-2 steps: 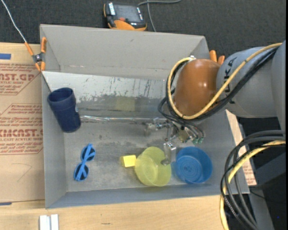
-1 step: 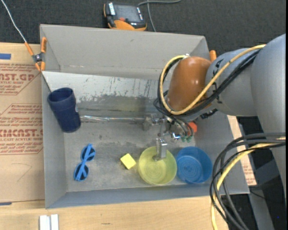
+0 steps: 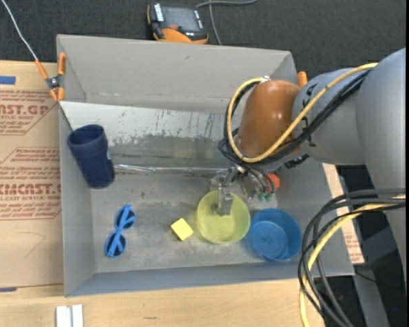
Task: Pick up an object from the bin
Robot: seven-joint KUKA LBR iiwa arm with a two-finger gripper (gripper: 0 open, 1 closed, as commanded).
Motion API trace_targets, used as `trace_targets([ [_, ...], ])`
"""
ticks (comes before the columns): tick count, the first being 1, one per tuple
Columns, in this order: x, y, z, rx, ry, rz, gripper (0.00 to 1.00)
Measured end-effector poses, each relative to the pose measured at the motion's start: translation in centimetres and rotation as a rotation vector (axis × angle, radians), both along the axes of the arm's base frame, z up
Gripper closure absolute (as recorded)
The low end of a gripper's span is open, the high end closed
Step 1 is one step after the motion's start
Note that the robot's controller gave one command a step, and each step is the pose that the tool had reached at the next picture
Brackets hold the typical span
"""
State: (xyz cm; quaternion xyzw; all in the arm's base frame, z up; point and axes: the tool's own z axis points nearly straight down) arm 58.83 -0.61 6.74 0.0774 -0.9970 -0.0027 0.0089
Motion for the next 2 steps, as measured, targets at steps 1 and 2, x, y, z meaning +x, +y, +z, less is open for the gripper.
trace_targets([
  [1, -2.5, -1.0, 15.3, 0.0, -0.005, -0.027, 1.0],
  [2, 0.1, 2.6, 24.0, 0.003, -0.013, 0.083, 1.0],
])
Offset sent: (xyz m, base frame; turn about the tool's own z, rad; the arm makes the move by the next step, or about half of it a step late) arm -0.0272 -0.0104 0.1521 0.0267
